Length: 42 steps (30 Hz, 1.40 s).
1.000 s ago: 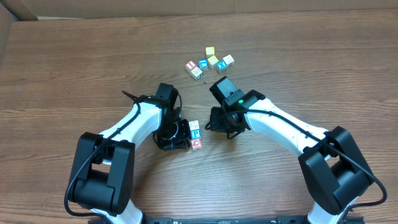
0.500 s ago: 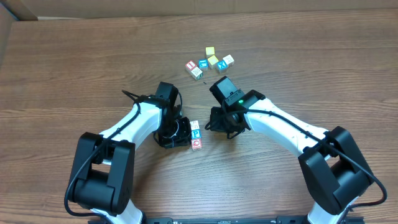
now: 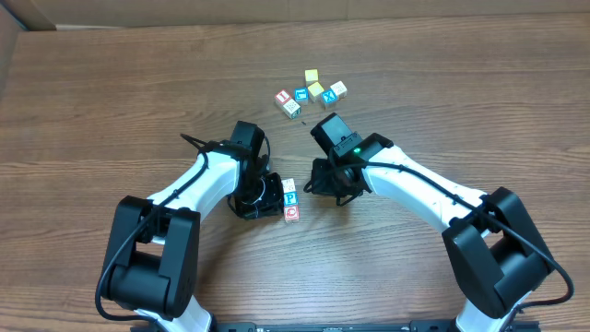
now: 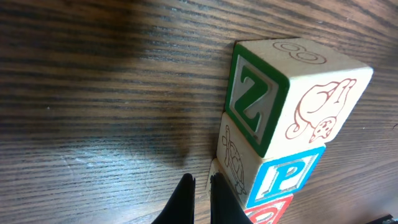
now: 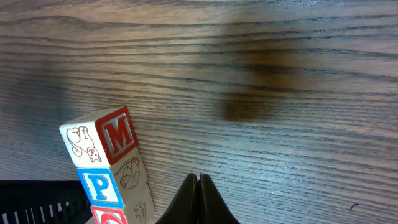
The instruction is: Flip 3 blocks
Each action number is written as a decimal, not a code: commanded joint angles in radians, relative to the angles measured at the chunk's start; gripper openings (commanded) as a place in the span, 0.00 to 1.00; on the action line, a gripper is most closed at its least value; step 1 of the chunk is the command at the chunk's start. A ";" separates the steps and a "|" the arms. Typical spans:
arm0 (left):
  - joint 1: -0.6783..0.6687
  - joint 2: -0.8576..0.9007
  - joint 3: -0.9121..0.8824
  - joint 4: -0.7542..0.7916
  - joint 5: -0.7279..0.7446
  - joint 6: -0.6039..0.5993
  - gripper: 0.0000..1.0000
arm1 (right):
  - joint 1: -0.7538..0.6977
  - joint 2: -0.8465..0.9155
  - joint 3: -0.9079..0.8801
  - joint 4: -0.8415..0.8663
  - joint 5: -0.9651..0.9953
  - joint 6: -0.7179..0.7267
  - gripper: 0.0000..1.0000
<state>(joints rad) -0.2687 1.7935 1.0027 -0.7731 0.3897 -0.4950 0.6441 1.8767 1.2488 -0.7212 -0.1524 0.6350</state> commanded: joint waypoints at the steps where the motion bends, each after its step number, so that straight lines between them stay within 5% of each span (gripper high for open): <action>1: -0.007 -0.015 -0.007 0.003 0.011 -0.007 0.04 | 0.006 -0.001 -0.006 0.005 0.002 -0.008 0.04; 12: 0.000 -0.023 0.004 -0.009 -0.024 -0.007 0.04 | 0.006 -0.001 -0.006 0.005 -0.007 -0.008 0.05; 23: 0.005 -0.043 0.158 -0.102 -0.263 -0.006 0.04 | 0.006 -0.001 -0.006 0.075 0.006 -0.015 0.32; 26: 0.005 -0.043 0.160 -0.089 -0.326 -0.007 0.04 | 0.005 -0.001 -0.006 0.081 0.052 -0.015 0.50; 29: 0.006 -0.043 0.160 -0.086 -0.353 -0.006 0.04 | 0.005 -0.001 -0.006 0.079 0.104 -0.018 0.55; 32: 0.006 -0.043 0.159 -0.087 -0.333 -0.006 0.04 | 0.005 -0.001 -0.006 0.078 0.098 -0.051 0.53; 38: -0.023 -0.039 0.153 -0.050 -0.319 -0.007 0.04 | 0.005 -0.001 -0.006 0.077 0.099 -0.057 0.10; 42: -0.040 -0.024 0.149 -0.011 -0.318 -0.011 0.04 | 0.005 -0.001 -0.006 0.071 0.099 -0.057 0.04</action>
<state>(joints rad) -0.2905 1.7729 1.1496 -0.8001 0.0795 -0.4953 0.6441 1.8767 1.2488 -0.6487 -0.0696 0.5884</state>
